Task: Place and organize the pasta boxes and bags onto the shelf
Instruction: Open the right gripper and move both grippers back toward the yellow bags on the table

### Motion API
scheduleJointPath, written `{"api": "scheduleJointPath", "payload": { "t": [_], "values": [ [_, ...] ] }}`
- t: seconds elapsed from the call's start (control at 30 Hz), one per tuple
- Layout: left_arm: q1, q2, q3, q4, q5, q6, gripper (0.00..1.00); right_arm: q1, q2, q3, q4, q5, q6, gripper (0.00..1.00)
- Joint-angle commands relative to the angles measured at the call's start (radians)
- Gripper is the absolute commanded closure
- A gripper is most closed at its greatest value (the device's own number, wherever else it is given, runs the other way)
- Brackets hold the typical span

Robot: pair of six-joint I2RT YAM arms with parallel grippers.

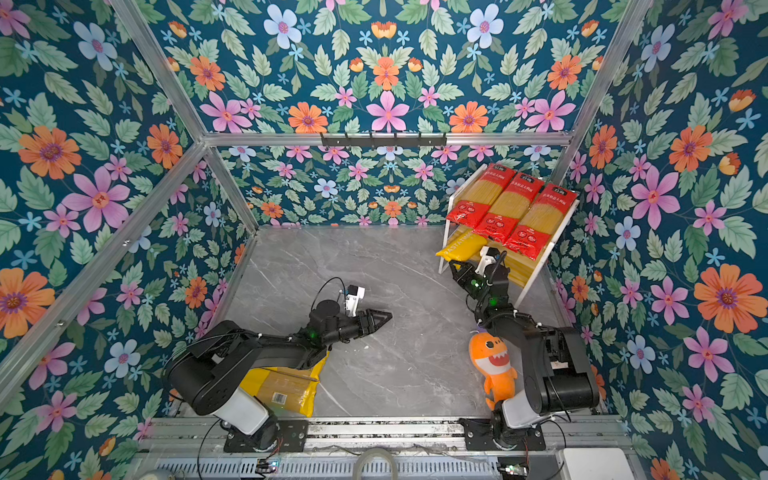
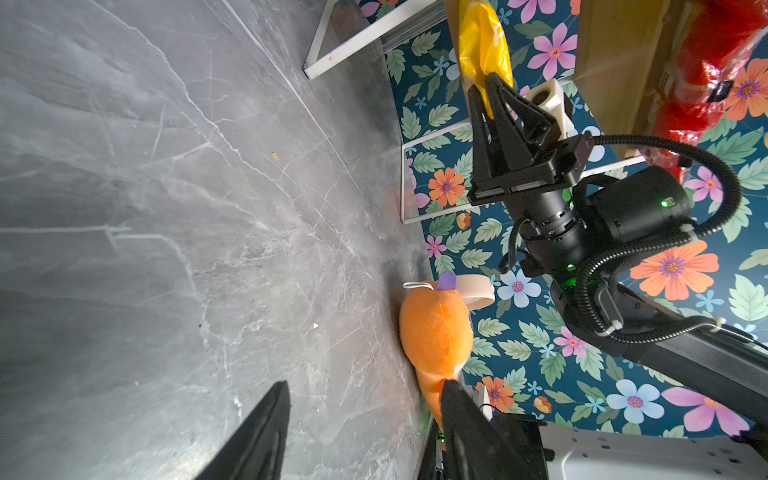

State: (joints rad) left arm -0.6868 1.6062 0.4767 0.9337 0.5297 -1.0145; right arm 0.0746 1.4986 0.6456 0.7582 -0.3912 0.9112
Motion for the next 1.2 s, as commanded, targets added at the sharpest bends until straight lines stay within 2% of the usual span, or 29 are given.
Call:
{"api": "scheduleJointPath", "payload": {
  "t": [0.0, 0.27, 0.33, 0.43, 0.53, 0.7, 0.77, 0.9, 1.0, 1.17],
  "values": [
    [-0.002, -0.003, 0.001, 0.011, -0.003, 0.02, 0.39, -0.004, -0.011, 0.01, -0.006, 0.001, -0.015, 0.78],
    [-0.005, -0.024, -0.007, -0.005, -0.011, 0.024, 0.4, -0.004, -0.003, -0.025, 0.027, 0.01, 0.028, 0.76],
    [-0.005, -0.039, -0.008, -0.018, -0.017, 0.032, 0.39, -0.003, -0.008, -0.031, 0.032, -0.001, 0.043, 0.7],
    [-0.004, -0.07, -0.01, -0.043, -0.037, 0.049, 0.39, 0.014, -0.03, -0.055, 0.043, -0.011, 0.058, 0.54],
    [-0.002, -0.122, -0.01, -0.099, -0.079, 0.08, 0.38, 0.059, -0.082, -0.094, 0.022, 0.03, 0.048, 0.47],
    [0.004, -0.282, 0.004, -0.377, -0.268, 0.199, 0.39, 0.248, -0.229, -0.16, -0.13, 0.214, -0.043, 0.42],
    [0.005, -0.353, 0.018, -0.546, -0.387, 0.255, 0.39, 0.362, -0.291, -0.184, -0.224, 0.326, -0.069, 0.42],
    [0.01, -0.495, 0.023, -0.809, -0.602, 0.291, 0.38, 0.608, -0.35, -0.167, -0.412, 0.514, -0.099, 0.42],
    [0.027, -0.609, 0.019, -0.947, -0.708, 0.315, 0.36, 0.764, -0.276, -0.082, -0.534, 0.507, -0.094, 0.46],
    [0.118, -0.802, -0.046, -1.048, -0.763, 0.284, 0.35, 0.951, -0.015, 0.115, -0.633, 0.399, -0.066, 0.49]
  ]
}}
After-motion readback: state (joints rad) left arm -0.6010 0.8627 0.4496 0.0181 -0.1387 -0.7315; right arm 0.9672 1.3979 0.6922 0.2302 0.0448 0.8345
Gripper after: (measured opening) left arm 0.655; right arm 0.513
